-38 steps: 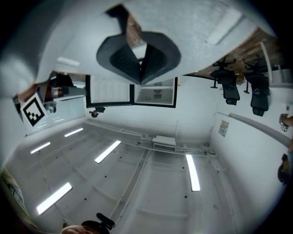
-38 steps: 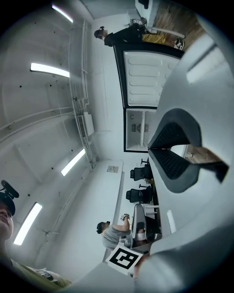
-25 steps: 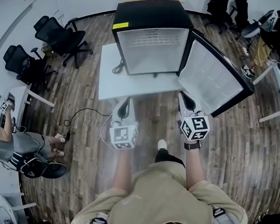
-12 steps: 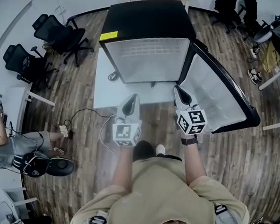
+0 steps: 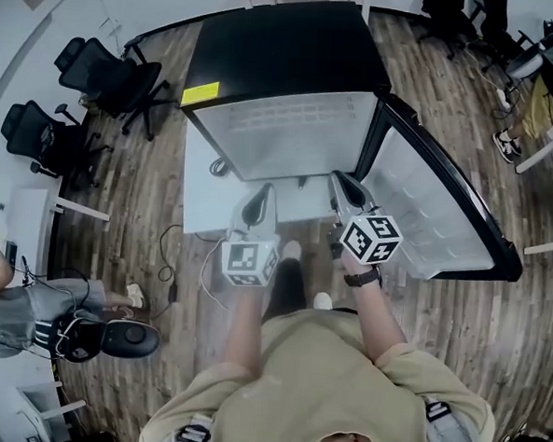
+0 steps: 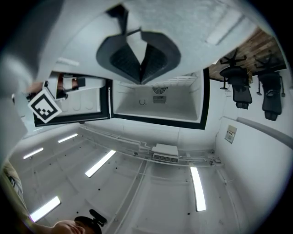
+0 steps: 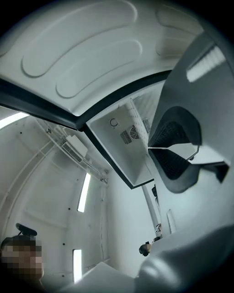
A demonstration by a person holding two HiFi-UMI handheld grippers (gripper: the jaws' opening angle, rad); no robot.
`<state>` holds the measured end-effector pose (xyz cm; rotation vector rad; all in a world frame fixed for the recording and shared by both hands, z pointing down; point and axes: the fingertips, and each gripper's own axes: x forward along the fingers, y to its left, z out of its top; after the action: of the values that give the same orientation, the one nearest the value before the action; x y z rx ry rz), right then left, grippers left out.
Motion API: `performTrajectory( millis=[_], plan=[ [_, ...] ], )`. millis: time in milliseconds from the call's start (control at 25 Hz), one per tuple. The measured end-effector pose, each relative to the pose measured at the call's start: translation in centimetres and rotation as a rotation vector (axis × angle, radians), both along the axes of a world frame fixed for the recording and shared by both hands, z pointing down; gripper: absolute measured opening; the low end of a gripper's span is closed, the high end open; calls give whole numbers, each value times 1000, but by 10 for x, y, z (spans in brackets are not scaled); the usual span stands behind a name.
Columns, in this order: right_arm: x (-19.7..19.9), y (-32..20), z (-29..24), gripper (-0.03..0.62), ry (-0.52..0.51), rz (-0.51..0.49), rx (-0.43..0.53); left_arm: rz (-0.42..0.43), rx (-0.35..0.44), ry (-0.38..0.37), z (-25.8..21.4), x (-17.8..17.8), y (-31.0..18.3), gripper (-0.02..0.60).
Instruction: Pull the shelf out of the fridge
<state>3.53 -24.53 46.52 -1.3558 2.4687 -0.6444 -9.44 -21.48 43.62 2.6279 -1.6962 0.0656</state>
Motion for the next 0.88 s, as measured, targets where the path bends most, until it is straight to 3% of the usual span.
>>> performTrajectory(
  millis=[280,600,720,880],
  plan=[
    [-1,-44,12,15,-93,70,-62,41,12,17,-6,-6,-41,0],
    [-18,-85,34,79,-157,94,-142,64,-26,5,7,-16,-77,0],
    [-31,-96,42,130,-180,62,-169,68,-39,-1,15,-20,-87,0],
    [-42,-114,50,258,-239,37,-215,80,-49,-9,18,-20,-98,0]
  ],
)
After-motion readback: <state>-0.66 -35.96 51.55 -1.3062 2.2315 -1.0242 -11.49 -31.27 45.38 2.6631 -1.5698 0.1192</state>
